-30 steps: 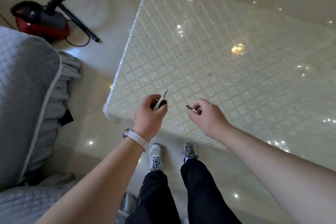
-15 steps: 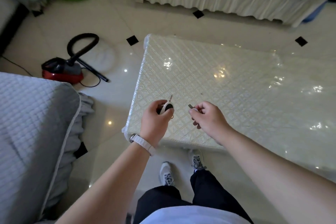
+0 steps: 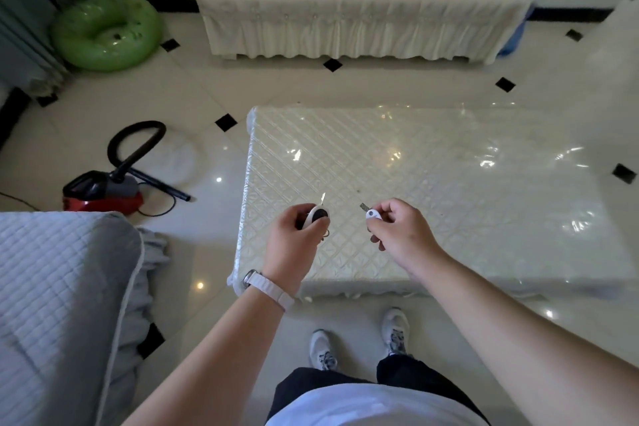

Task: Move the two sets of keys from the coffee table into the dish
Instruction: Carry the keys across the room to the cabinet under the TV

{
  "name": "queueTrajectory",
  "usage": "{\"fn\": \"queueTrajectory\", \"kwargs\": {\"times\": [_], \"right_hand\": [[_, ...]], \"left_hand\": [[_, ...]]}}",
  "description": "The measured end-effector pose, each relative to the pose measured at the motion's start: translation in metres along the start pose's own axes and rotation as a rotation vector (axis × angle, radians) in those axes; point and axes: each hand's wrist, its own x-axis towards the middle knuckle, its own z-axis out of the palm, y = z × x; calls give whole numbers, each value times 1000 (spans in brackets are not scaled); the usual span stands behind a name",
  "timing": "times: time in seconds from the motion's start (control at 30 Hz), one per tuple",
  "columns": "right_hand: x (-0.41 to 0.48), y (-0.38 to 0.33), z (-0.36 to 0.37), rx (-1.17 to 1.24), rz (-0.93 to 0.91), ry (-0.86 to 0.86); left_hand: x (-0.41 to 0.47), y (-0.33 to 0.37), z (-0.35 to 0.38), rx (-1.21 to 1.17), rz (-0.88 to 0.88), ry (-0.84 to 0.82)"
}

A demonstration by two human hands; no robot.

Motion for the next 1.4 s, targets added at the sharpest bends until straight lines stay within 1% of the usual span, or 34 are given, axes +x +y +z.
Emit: {"fn": "queueTrajectory", "kwargs": {"times": [0.17,0.33,0.67,0.93,1.17,1.4], "right_hand": [[-11,10,-50,47,-3,95],[-23,35,-111,110,20,201],[-59,104,-274,164,28,399],[-87,155,-392,276,50,546],[-113,189,-464,377,93,668],[-117,206,-511,463,114,742]], "left_hand": [[-12,18,43,43,53,-105],[-29,31,106,79,100,-192],[-100,52,272,173,126,-352],[-159,70,393,201,173,-451],[-200,83,475,206,194,-547],[-201,91,537,211,206,-644]]}}
